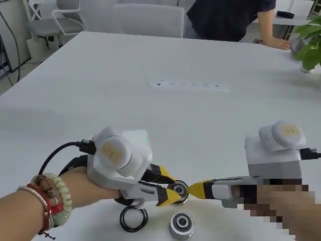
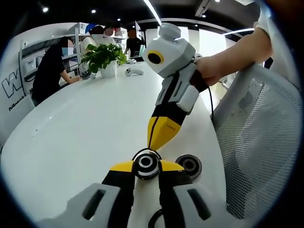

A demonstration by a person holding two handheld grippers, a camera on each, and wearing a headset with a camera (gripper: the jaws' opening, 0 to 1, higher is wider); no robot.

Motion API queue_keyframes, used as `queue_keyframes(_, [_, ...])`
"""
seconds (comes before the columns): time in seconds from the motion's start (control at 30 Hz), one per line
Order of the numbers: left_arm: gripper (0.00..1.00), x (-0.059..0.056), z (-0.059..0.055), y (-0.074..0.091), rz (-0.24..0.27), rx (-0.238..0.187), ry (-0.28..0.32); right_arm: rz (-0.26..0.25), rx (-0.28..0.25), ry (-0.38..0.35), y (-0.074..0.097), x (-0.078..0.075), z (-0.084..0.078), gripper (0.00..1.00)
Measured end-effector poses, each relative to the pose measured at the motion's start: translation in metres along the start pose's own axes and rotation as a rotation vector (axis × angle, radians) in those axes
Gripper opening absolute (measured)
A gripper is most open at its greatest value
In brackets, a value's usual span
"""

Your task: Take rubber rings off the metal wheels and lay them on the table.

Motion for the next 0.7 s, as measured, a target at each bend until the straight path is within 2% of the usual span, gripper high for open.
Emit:
queue_keyframes(0.13, [0.18,-0.005,0.007,0.000,-0.012,0.007,-0.023,-0.003,0.000,-0.003,0.000,0.000,0.000,0.00])
queue_keyframes(0.23, [0.19,-0.008,0.015,0.002,-0.023,-0.012,-0.020,-0.001,-0.004,-0.011,0.001,-0.001,0.000,0.00])
queue_keyframes(0.47, [0.22,-0.012,0.034,0.010,-0.025,-0.024,-0.068,-0.006,-0.018,-0.029,0.004,-0.005,0.003,0.00])
queue_keyframes(0.7, [0.25,-0.017,0.037,0.012,-0.049,-0.013,-0.088,-0.012,-0.026,-0.048,0.006,-0.009,0.004,0.00])
Point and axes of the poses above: the centre of the closed fingertips' face, and the gripper's own axes: y roughly backward along the fingers, x roughly to its left, z roughly out of its top, the point moved 4 cm from there along y, roughly backward along the fingers, and after that the axes turned 14 degrees about -z, right-handed, at the moved point
